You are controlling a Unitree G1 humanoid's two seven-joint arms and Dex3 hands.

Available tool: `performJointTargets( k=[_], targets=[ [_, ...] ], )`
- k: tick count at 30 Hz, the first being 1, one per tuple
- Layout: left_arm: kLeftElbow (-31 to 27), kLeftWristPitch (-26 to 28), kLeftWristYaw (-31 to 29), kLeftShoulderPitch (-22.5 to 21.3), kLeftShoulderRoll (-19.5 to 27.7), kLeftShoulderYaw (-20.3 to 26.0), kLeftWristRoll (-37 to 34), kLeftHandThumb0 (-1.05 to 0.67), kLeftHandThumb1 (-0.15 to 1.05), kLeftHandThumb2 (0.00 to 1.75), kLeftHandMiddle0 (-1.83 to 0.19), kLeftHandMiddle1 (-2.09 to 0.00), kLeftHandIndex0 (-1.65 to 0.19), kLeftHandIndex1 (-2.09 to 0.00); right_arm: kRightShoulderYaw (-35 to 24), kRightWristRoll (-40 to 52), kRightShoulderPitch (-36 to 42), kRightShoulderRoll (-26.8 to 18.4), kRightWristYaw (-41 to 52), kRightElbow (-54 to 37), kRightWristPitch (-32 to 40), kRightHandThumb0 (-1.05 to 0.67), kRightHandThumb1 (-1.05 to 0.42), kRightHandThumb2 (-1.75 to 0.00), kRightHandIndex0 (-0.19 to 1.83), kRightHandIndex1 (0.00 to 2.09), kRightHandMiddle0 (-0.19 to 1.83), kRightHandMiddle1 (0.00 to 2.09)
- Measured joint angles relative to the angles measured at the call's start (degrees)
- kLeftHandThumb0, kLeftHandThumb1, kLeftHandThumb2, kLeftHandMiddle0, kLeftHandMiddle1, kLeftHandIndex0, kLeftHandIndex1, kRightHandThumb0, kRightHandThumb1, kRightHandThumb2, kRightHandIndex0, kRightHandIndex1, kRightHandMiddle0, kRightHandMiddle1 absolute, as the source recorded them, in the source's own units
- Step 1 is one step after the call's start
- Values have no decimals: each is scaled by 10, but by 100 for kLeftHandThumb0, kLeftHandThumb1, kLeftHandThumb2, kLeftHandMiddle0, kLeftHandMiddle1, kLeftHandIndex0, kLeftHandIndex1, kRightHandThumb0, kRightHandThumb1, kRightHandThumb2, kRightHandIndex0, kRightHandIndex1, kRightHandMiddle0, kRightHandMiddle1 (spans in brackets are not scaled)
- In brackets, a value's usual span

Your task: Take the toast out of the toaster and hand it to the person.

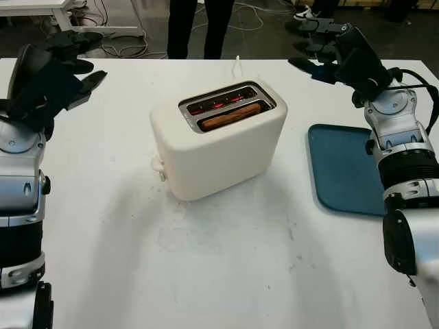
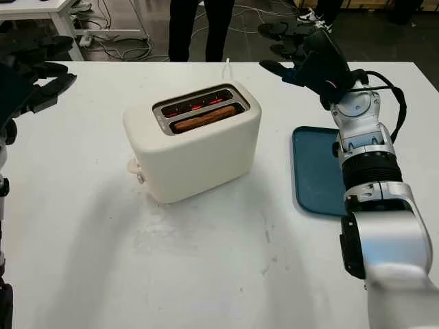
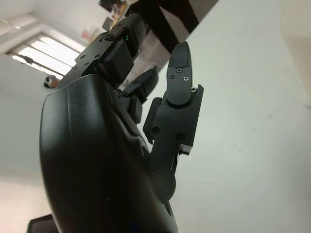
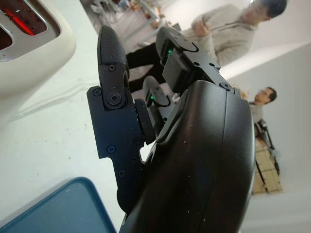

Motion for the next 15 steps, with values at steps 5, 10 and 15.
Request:
performJointTargets(
  k=[5,10,15],
  targets=[
    [-16,31,0,0,1,-29,24,-26,92,32,-23,-70,-65,-11,4,-10,7,0,-2,11,-16,-63,-92,-23,60,2,56,1],
    [-15,32,-10,-1,17,-50,45,-34,92,26,-32,-69,-64,-8,8,-14,8,-1,-4,11,-16,-63,-92,-24,60,1,56,0],
    [-7,23,-10,-4,17,-54,46,-34,92,26,-35,-72,-61,-7,7,-12,14,0,-4,11,-16,-62,-92,-23,60,1,55,0]
  ],
)
